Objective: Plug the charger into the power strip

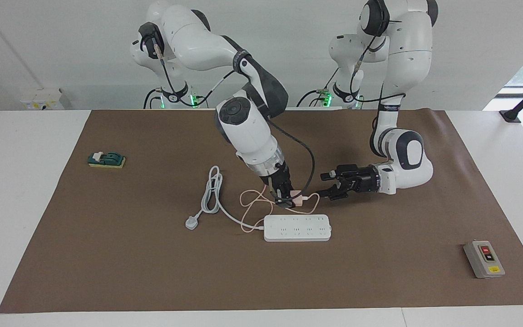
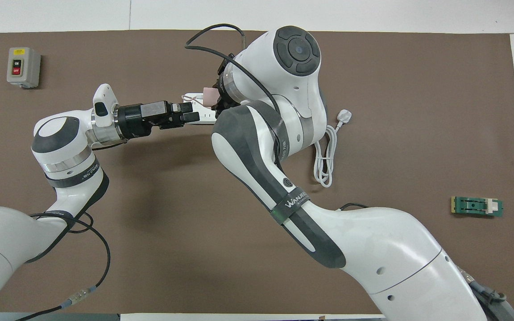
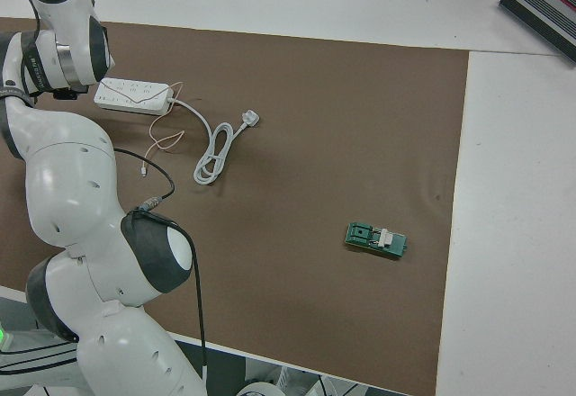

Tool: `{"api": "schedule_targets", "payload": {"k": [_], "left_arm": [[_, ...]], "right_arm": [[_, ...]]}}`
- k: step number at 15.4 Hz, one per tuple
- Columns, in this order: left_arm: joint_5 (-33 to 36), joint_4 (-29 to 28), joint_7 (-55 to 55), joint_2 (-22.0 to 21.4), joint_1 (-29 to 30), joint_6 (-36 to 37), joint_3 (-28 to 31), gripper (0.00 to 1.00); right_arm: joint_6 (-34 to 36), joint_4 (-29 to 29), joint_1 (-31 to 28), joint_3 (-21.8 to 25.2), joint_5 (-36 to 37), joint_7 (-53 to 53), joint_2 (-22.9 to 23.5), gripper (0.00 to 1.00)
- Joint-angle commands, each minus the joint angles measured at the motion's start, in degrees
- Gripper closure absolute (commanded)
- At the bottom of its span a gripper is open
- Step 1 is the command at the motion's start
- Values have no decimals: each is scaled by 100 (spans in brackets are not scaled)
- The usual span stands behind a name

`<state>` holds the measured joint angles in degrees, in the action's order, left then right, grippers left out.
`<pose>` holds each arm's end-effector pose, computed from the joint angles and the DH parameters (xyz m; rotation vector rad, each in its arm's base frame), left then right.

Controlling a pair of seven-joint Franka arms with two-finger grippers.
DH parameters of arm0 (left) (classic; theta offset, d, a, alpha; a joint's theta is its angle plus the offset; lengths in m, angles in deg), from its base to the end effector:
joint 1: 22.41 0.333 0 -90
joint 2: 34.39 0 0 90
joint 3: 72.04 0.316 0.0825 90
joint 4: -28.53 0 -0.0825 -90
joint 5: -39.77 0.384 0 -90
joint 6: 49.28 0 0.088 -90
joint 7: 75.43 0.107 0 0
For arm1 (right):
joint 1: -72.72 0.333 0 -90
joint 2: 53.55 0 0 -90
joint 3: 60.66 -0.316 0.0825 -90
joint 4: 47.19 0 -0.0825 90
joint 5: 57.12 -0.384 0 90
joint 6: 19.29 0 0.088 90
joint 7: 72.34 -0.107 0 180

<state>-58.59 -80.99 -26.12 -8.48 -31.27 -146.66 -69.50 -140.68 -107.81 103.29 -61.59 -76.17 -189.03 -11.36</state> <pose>0.6065 -0.1637 0.3017 1.5810 0.0141 0.1102 0.6632 0.4186 0.4363 -1.8810 1.9773 0.3041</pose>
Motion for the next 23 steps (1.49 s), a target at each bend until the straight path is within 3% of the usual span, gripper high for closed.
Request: {"api": "schedule_targets", "payload": {"k": [1, 4, 9, 13, 20, 21, 22, 23], "left_arm": [[-156, 26, -113, -52, -73, -228, 36, 0], [-183, 89, -185, -16, -73, -518, -131, 0], [-297, 167, -219, 10, -134, -773, -184, 0], [-200, 677, -641, 221, -125, -739, -175, 0], [98, 283, -615, 142, -64, -387, -158, 0], [98, 238, -615, 133, -55, -378, -158, 2], [98, 238, -624, 124, -55, -369, -158, 11], [116, 238, -633, 124, -20, -343, -158, 15]], "right_arm": [[-51, 243, 28, 32, 120, -179, 140, 100], [-139, 252, 28, 32, 129, -390, 140, 100], [274, 243, 151, 32, 314, -399, 96, 100], [467, 235, 212, 23, 322, -522, 70, 100], [388, 199, 248, -12, 454, -531, 8, 100], [379, 199, 248, -12, 446, -522, 8, 100], [388, 199, 248, -12, 437, -531, 8, 100], [388, 199, 248, -12, 428, -531, 8, 100]]}}
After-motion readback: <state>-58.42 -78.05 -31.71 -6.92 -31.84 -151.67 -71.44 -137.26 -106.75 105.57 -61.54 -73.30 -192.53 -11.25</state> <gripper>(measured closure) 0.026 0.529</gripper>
